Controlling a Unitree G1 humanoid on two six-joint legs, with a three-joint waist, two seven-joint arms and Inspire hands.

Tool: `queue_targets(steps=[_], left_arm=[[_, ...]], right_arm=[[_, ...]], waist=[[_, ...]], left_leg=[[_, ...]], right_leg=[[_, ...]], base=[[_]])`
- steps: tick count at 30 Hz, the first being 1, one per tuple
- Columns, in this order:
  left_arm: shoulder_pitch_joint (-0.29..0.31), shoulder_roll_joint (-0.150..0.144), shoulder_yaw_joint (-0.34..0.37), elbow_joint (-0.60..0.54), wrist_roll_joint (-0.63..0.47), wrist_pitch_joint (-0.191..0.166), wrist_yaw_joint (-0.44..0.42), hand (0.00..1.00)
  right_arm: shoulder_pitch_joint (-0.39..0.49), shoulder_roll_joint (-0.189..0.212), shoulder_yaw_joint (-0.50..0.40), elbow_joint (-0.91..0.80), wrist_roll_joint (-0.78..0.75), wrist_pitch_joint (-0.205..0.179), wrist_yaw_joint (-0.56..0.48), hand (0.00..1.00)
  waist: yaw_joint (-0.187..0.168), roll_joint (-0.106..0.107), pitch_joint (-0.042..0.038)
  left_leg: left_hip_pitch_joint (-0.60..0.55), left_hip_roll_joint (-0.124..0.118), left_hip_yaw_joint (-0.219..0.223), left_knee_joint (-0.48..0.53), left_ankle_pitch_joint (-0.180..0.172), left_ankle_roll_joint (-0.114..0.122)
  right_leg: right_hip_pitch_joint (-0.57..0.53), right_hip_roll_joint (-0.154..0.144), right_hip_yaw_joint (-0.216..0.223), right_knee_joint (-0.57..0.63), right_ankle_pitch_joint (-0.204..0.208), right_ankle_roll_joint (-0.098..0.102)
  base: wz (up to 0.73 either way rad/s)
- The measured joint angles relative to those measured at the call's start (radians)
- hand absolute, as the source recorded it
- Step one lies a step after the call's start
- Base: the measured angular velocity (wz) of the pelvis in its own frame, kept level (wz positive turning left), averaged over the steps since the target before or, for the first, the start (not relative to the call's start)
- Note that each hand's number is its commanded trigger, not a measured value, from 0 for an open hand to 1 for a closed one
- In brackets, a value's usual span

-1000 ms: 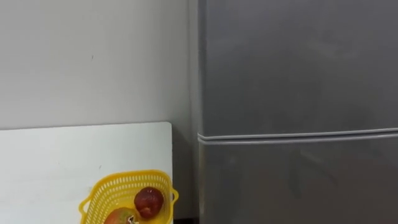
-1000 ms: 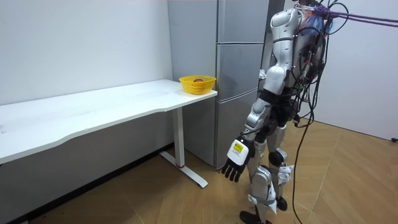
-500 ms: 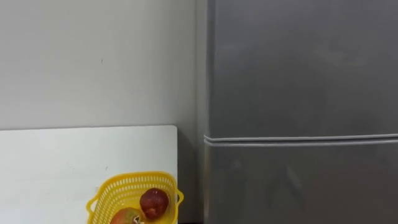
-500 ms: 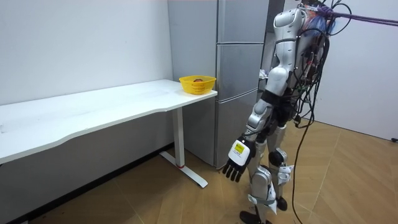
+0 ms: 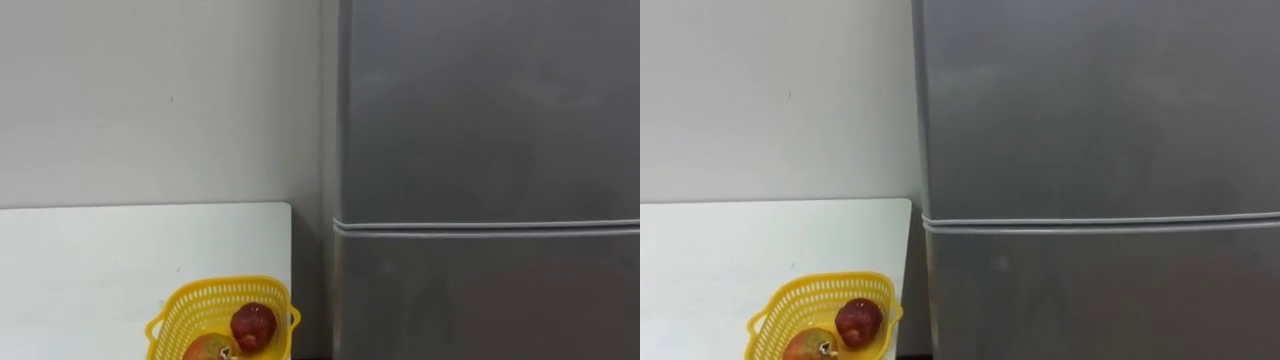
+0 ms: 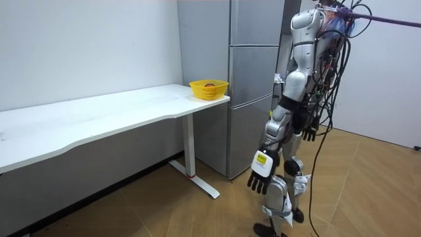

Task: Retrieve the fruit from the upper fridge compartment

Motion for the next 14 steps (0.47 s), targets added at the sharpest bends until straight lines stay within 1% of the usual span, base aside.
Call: queue_targets(steps=[3, 5, 9, 14], left_arm=[[0.000, -0.001, 0.002, 0.000, 0.000, 0.011, -0.014, 0.00], [0.000, -0.001, 0.002, 0.000, -0.001, 0.017, -0.019, 0.00], [-0.001, -0.001, 0.001, 0.000, -0.001, 0.037, -0.028, 0.00], [-0.002, -0.001, -0.002, 0.001, -0.001, 0.043, -0.036, 0.00]], right_arm=[[-0.009, 0.001, 0.001, 0.033, 0.035, 0.018, 0.027, 0.00], [-0.011, 0.001, 0.002, 0.044, 0.043, 0.020, 0.039, 0.00], [-0.026, 0.001, 0.002, 0.062, 0.048, 0.054, 0.066, 0.00], [-0.032, 0.000, 0.002, 0.063, 0.052, 0.062, 0.083, 0.00]], waist=[[0.001, 0.001, 0.0004], [0.001, 0.001, 0.0005], [0.000, 0.001, 0.0007], [0.000, 0.001, 0.0007]], left_leg=[[0.000, 0.000, -0.002, 0.004, 0.000, 0.000], [0.000, 0.000, -0.003, 0.004, 0.000, 0.000], [0.000, 0.000, -0.004, 0.004, 0.000, 0.000], [0.000, 0.000, -0.006, 0.004, -0.001, 0.000]], right_leg=[[0.001, -0.001, -0.001, 0.001, -0.001, 0.000], [0.002, -0.001, -0.002, 0.003, -0.001, -0.001], [0.002, 0.003, -0.002, 0.004, 0.000, -0.001], [0.001, 0.006, -0.003, 0.004, 0.000, -0.001]], base=[[0.00], [0.00], [0.00], [0.00]])
